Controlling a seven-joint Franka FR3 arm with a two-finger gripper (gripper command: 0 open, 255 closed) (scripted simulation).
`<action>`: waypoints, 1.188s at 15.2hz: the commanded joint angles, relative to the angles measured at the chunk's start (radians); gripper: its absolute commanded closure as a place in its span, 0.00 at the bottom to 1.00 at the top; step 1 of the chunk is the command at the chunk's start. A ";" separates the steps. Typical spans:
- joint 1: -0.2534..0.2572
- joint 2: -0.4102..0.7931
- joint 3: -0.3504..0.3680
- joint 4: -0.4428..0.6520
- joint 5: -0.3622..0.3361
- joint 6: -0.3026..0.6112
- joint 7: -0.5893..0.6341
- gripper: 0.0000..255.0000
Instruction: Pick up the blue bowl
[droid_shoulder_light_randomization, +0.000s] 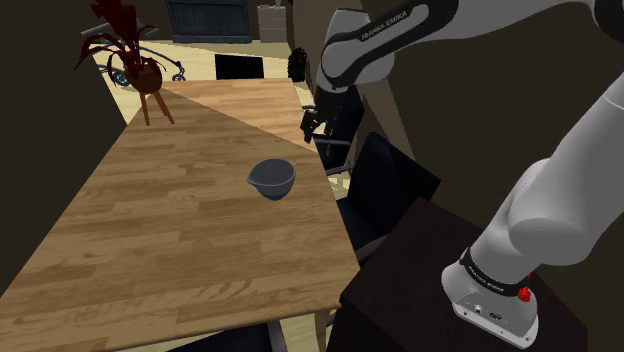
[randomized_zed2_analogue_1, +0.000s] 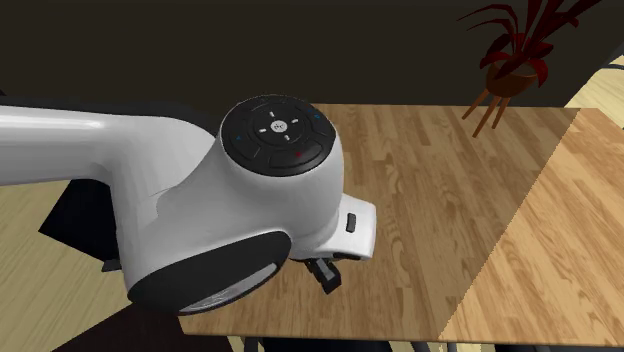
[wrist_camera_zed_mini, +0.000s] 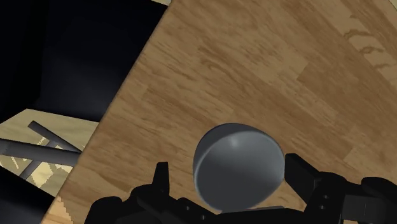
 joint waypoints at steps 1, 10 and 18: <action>0.001 0.080 0.000 0.039 0.018 0.035 -0.003 0.00; -0.008 0.430 0.015 0.275 0.091 0.121 -0.003 0.00; -0.017 0.612 0.028 0.400 0.119 0.167 -0.006 0.00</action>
